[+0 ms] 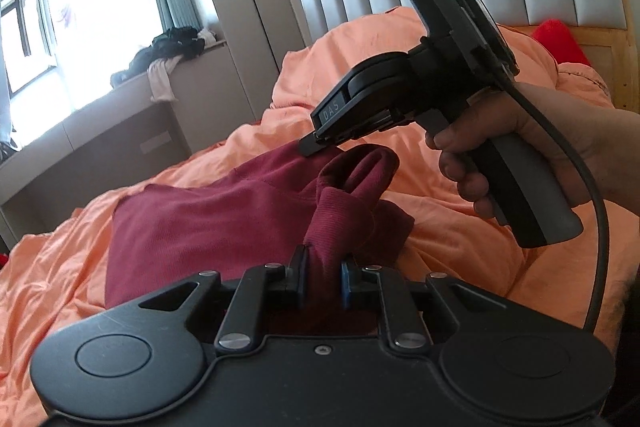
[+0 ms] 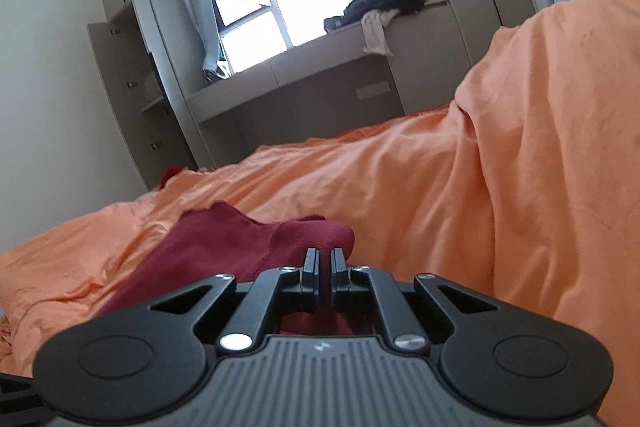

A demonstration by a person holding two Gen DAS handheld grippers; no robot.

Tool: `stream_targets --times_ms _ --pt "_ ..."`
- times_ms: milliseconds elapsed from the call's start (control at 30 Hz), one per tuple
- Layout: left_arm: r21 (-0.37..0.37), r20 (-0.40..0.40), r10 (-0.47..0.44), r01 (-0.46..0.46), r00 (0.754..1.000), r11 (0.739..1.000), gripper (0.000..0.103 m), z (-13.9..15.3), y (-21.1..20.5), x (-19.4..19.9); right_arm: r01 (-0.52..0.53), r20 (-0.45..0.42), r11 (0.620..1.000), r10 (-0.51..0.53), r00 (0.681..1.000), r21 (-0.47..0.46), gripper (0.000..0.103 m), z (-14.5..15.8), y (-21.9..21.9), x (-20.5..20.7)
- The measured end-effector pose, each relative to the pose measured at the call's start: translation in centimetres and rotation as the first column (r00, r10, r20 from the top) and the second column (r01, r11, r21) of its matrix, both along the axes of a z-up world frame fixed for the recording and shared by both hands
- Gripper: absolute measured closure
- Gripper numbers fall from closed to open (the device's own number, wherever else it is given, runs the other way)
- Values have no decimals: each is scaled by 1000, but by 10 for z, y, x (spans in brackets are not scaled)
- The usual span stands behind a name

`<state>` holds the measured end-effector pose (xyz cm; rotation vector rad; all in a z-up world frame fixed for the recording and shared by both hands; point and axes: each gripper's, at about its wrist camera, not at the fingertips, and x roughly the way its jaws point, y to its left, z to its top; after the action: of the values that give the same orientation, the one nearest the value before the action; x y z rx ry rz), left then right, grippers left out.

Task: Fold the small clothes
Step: 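Open both grippers and release the folded shirt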

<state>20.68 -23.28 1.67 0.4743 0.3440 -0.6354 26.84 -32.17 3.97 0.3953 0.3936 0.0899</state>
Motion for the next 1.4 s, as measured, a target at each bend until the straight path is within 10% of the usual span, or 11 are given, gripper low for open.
stream_targets --times_ms 267,633,900,1100,1400 --pt "-88 -109 7 -17 994 996 77 8 9 11 -1 -71 1000 1 998 2 93 -11 -1 4" --pt "-224 -206 -41 -7 978 975 27 29 24 11 15 -72 1000 -16 997 -13 76 -9 -3 -3" --pt "-295 -208 137 -196 968 935 3 51 55 23 7 -60 1000 -8 998 -17 24 -7 -3 -16" --pt "-289 -235 307 -368 922 884 1 48 85 46 -68 -76 998 68 995 3 3 -8 -1 -25" --pt "-281 -345 350 -451 871 847 1 24 121 60 -186 -160 970 161 974 -155 0 -16 21 -32"
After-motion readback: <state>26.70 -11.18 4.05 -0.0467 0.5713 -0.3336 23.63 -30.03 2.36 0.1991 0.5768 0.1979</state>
